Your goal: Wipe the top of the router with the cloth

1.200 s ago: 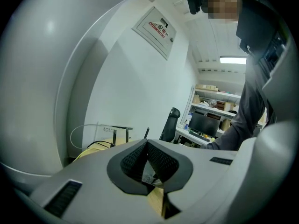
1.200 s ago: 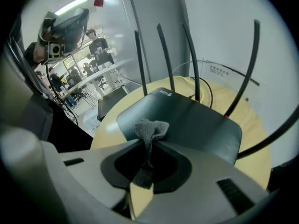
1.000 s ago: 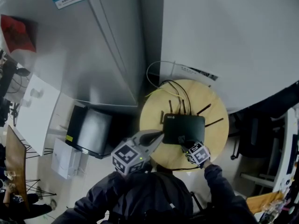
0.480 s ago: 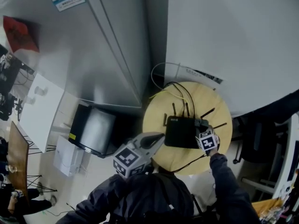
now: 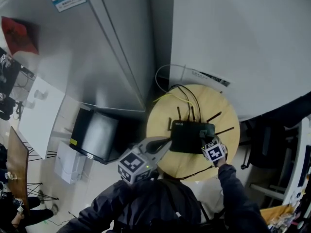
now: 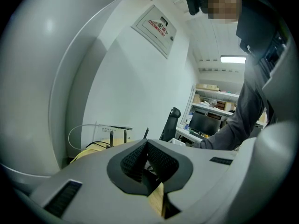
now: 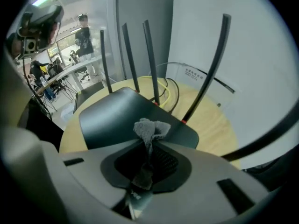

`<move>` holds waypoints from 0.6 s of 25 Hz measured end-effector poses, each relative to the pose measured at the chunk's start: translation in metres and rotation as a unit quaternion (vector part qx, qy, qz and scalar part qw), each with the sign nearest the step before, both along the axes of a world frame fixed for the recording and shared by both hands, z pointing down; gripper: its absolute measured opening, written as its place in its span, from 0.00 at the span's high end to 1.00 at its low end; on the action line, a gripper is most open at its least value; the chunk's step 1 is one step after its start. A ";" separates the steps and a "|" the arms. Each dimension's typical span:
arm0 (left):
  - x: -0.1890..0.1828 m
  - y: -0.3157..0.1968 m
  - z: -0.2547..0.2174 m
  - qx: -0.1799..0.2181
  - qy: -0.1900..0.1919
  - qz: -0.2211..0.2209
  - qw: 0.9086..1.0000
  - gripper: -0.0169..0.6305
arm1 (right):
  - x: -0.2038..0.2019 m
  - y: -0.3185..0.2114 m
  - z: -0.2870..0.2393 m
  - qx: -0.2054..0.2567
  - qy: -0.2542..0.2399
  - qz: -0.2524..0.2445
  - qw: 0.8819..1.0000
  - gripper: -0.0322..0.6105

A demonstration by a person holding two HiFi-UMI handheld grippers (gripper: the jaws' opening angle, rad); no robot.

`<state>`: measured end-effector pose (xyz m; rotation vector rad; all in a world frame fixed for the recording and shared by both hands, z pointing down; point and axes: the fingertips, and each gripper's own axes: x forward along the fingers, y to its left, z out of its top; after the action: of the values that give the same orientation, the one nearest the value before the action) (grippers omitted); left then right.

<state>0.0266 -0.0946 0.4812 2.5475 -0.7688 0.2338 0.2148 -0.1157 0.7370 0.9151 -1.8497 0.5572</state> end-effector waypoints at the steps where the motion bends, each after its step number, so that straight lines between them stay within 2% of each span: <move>1: 0.001 0.000 0.000 0.000 -0.001 0.003 1.000 0.99 | 0.000 0.011 0.001 -0.004 -0.003 -0.001 1.000 0.84; 4: 0.005 0.005 0.001 -0.008 -0.007 0.016 1.000 0.99 | -0.001 0.042 0.001 -0.007 -0.005 -0.004 1.000 0.84; 8: 0.008 0.007 0.001 0.001 0.001 0.024 1.000 0.98 | -0.007 0.072 0.001 -0.014 -0.025 0.007 1.000 0.84; 15: 0.007 0.017 0.002 -0.001 0.000 0.032 0.999 0.99 | -0.003 0.070 -0.003 -0.011 -0.039 0.022 0.999 0.84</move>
<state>0.0335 -0.0773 0.4835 2.5725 -0.6884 0.2562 0.2119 -0.0456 0.7336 0.9317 -1.8938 0.6473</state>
